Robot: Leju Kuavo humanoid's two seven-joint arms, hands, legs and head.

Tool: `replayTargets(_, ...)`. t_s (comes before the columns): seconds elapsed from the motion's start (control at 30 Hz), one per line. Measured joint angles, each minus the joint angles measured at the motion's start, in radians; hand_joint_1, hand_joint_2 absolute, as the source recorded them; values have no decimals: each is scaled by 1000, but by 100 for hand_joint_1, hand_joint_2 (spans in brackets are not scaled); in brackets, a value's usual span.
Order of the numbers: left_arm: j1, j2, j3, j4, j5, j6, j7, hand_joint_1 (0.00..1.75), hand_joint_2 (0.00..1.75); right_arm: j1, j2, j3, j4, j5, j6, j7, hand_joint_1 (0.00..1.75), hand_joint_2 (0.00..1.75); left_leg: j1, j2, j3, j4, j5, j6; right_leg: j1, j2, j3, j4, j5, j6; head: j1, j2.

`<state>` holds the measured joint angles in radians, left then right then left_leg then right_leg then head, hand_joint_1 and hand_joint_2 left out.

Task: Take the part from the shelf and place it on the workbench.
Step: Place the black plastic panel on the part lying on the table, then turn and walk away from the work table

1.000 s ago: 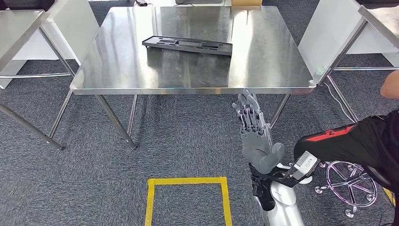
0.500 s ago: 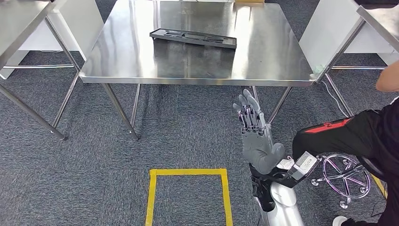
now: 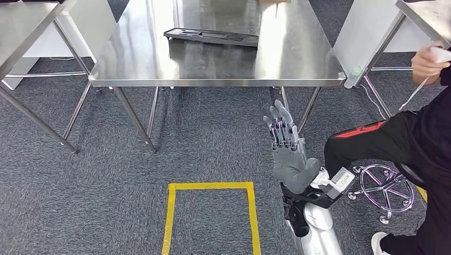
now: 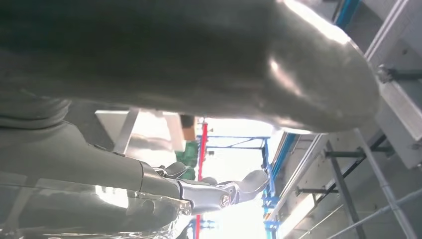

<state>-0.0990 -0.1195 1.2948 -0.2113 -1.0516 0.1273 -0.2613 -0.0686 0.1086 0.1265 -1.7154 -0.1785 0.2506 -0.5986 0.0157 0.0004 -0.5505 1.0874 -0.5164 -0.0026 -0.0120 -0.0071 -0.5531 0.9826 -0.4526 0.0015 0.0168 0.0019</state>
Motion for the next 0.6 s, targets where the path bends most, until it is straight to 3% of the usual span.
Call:
replayTargets(0.07,-1,0,0,0,0,3,5,0,0,-5,-1,0,12,18,-27,17,0,0,-3,-3,49,-84,2,10,4,0,-12,9,7,11,1,0)
replayTargets(0.17,-1,-2,2,0,1,9,9,0,0,-11,-4,0,47,60,-76,36,0,0,-8,-2,39,-99,13,29,5,-1,-23,12,19,33,1,0)
replayTargets(0.23,-1,-5,2,0,2,12,10,0,0,-12,-8,0,70,73,-91,38,0,0,-6,2,25,-108,33,48,5,1,-49,58,-19,33,3,0)
replayTargets(0.3,-2,-6,3,0,2,14,10,0,0,-13,-13,0,90,87,-105,46,0,0,-6,5,3,-109,52,58,2,3,-94,174,-100,23,7,0)
replayTargets(0.33,-1,-6,3,0,2,15,10,0,0,-13,-16,0,104,98,-117,57,0,0,-7,5,-9,-108,61,59,1,3,-112,238,-131,23,7,0)
replayTargets(0.37,-1,-6,3,0,2,15,11,0,0,-12,-19,0,124,113,-135,71,0,0,-7,6,-21,-108,70,58,-1,3,-119,283,-147,28,8,0)
replayTargets(0.4,-1,-7,3,0,1,16,11,0,0,-12,-22,0,154,133,-159,87,0,0,-7,6,-32,-107,78,57,-1,3,-109,295,-145,38,8,0)
replayTargets(0.43,0,-8,3,0,0,16,11,0,0,-13,-26,0,190,155,-187,99,0,0,-7,6,-41,-107,86,55,-2,3,-79,267,-127,48,8,0)
replayTargets(0.5,1,-9,3,0,-3,15,11,0,0,-17,-33,-1,278,206,-250,109,0,0,-8,5,-55,-105,99,48,-4,3,21,123,-87,61,8,0)
replayTargets(0.53,1,-9,3,0,-4,14,11,0,0,-20,-36,-2,326,227,-276,106,0,0,-9,5,-61,-104,105,42,-1,3,67,51,-79,60,7,0)
replayTargets(0.6,2,-9,3,0,-6,13,11,0,0,-27,-41,-4,417,262,-319,105,0,0,-12,5,-68,-102,118,30,4,5,103,-24,-80,48,7,0)
